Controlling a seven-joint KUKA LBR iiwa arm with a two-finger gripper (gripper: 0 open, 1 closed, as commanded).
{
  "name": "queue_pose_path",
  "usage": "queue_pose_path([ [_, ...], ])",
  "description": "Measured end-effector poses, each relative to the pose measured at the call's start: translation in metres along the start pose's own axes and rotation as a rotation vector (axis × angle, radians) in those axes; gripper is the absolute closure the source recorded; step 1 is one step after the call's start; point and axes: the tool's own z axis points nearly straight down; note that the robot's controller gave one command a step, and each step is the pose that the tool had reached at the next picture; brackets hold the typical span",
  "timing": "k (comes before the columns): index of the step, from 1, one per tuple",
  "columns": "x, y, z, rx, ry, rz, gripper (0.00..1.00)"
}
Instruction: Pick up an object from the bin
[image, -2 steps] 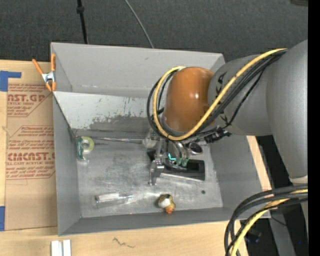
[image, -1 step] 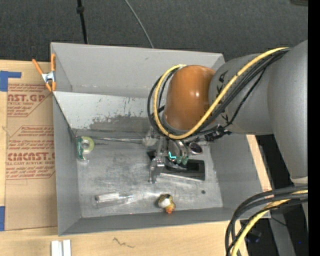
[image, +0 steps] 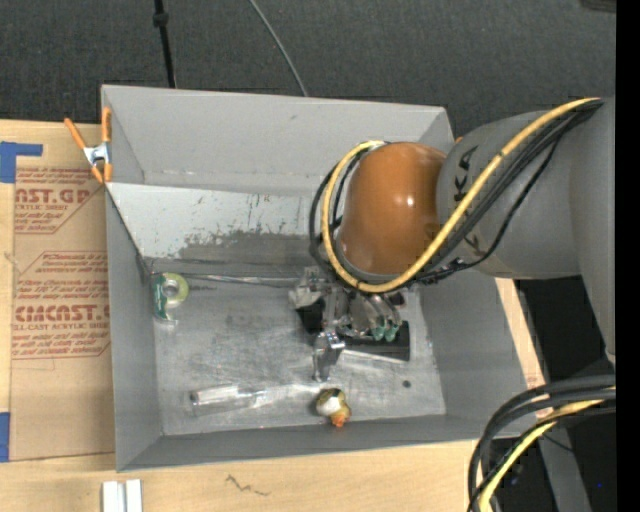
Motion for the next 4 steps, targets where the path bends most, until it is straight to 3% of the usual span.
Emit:
queue_pose_path([
  [1, 0.022, -0.025, 0.0, 0.0, -0.002, -0.231, 0.0],
  [2, 0.016, -0.054, 0.047, -0.005, -0.021, -0.142, 0.0],
  [3, 0.014, -0.058, 0.064, -0.002, -0.026, -0.163, 0.0],
  [4, 0.019, -0.059, 0.058, -0.002, -0.017, -0.158, 0.0],
])
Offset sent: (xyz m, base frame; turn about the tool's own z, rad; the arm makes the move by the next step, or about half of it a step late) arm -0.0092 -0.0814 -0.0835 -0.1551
